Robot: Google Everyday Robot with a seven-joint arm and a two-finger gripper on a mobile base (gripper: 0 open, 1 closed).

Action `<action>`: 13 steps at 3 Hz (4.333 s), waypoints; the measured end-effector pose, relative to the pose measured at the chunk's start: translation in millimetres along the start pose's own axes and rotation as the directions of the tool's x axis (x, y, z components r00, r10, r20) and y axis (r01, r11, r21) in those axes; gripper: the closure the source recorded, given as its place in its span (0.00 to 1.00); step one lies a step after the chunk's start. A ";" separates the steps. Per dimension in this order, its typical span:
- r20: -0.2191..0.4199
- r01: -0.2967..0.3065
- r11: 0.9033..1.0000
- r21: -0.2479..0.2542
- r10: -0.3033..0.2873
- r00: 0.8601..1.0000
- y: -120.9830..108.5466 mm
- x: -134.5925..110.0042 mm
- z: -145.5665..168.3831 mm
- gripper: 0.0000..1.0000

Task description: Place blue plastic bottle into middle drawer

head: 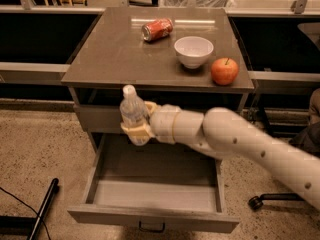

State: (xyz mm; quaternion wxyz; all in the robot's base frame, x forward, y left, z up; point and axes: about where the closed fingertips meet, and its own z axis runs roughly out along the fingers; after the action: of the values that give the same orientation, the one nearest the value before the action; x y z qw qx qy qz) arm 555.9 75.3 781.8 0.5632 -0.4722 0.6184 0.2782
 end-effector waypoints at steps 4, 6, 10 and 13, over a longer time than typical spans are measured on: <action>0.077 -0.042 0.999 0.014 0.041 0.996 14.6 124.6 17.3 1.00; 0.106 -0.113 0.994 -0.005 0.113 0.988 27.8 157.2 27.6 1.00; 0.104 0.104 0.938 -0.332 -0.073 0.992 59.6 244.4 99.5 1.00; 0.057 0.024 0.945 -0.325 -0.006 0.998 83.5 291.3 112.6 0.50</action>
Offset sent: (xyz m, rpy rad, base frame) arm -0.0033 -0.0007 -0.0238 0.0395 0.0530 -0.0159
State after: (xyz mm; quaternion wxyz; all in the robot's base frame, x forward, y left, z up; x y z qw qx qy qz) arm 553.1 128.4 463.0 0.4964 -0.5556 0.5446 0.3851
